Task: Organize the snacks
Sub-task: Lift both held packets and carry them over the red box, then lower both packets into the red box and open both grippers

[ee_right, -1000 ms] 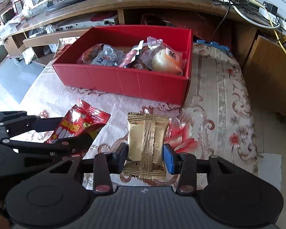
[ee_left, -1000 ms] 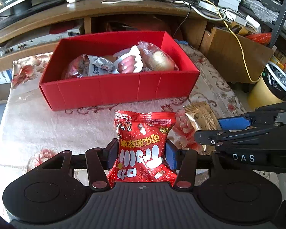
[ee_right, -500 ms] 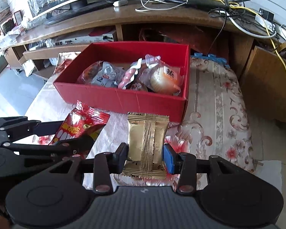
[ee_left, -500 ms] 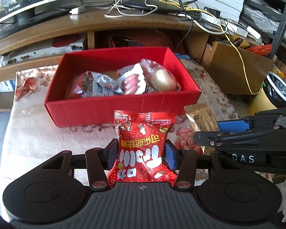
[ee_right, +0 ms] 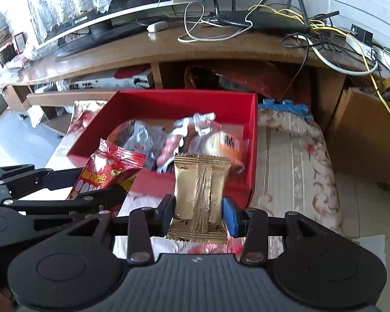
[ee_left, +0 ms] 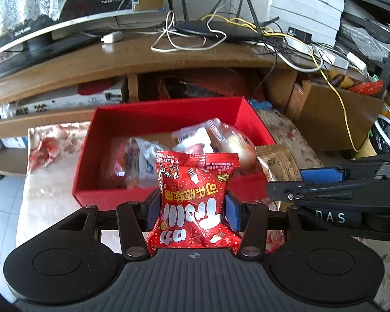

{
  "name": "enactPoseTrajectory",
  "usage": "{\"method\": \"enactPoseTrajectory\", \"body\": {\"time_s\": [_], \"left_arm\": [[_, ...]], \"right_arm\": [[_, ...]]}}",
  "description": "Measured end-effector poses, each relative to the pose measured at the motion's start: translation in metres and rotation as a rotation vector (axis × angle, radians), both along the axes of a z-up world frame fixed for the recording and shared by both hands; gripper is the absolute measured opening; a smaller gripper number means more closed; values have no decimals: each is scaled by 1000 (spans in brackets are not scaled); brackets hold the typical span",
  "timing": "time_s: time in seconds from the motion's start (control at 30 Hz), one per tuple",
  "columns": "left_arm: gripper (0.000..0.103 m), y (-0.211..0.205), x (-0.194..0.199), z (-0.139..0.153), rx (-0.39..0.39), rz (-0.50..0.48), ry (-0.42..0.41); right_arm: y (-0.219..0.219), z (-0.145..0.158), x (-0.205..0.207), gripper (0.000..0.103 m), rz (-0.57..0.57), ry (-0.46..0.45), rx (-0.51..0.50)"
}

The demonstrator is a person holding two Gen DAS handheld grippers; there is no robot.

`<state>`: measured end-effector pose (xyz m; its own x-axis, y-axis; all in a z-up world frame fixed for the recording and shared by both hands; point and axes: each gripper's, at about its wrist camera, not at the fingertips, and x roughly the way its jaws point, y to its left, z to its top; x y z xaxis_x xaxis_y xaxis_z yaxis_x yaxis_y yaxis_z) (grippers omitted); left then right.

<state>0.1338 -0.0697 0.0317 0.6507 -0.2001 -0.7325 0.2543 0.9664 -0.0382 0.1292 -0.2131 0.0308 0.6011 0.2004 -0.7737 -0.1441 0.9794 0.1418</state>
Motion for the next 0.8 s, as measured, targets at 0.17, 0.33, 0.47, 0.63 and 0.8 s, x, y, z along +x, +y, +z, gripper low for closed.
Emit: {"method": "enactPoseTrajectory", "body": {"time_s": [0.17,0.33,0.47,0.63,0.8], "left_arm": [[57,-1,20,2,10,11,-10],[57,-1,44,-1,23,26,-11],[57,0,63,-7,29,42,-5],[57,3,83,-18,41,58,17],[59,8,95,-30,20,76,47]], "right_arm": [[0,3,21,44,-11,-8,7],[3,1,47,44,-16,-7,1],[5,-5,68,44,-20,4,3],[10,-16,93,44,-22,21,-10],[14,-29,108,44,-20,43,-20]]}}
